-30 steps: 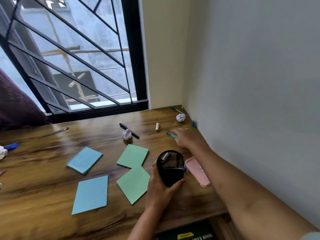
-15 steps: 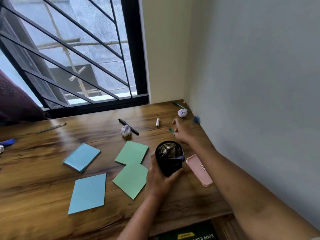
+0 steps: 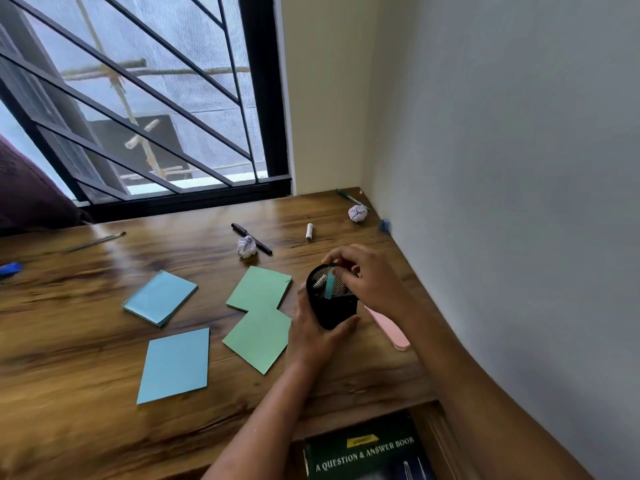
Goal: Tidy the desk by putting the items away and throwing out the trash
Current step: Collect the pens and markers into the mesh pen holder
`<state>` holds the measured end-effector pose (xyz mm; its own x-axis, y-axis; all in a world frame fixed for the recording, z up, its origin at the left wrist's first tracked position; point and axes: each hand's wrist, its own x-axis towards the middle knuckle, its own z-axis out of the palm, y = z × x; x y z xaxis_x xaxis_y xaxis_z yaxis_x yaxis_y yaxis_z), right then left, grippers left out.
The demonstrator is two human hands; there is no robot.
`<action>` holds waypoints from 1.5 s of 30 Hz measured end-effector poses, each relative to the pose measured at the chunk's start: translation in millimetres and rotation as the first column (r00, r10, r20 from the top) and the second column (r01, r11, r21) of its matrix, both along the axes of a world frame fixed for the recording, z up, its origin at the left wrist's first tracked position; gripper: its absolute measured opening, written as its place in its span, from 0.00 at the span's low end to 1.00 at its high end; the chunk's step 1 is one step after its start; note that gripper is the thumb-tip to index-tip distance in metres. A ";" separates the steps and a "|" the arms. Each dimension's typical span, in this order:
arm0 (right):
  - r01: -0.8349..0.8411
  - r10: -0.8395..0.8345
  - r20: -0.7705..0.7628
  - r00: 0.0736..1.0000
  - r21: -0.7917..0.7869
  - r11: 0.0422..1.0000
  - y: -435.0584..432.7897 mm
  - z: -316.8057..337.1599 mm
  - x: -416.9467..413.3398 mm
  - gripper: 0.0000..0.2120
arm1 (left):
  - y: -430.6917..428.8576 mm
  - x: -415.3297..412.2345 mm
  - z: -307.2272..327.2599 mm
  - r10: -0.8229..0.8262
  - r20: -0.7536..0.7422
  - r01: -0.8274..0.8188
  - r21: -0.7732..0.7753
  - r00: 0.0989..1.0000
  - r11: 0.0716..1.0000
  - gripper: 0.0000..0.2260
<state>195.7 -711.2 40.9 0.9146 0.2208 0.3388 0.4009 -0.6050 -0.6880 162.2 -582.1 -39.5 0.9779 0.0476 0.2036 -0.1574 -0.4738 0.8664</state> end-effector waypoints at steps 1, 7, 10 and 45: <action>0.019 -0.019 0.004 1.000 -0.005 1.000 -1.7 0.7 -0.5 0.07 | -0.3 -0.4 0.3 -0.003 0.004 0.003 -0.002 1.000 1.000 0.38; 0.150 -0.141 -0.091 0.986 0.105 0.983 -10.3 13.7 5.4 0.07 | 0.7 -0.4 -4.6 0.001 -0.023 0.000 0.013 1.000 1.000 0.40; 0.374 -0.374 -0.001 0.928 -0.006 0.927 -25.9 0.9 40.3 0.09 | -0.8 -0.2 -4.3 -0.006 -0.046 0.007 0.032 0.999 0.999 0.42; -0.293 0.127 -0.355 0.926 -0.466 0.835 8.5 45.1 48.8 0.04 | -4.8 8.8 -5.1 0.032 -0.120 -0.016 0.132 0.992 0.991 0.44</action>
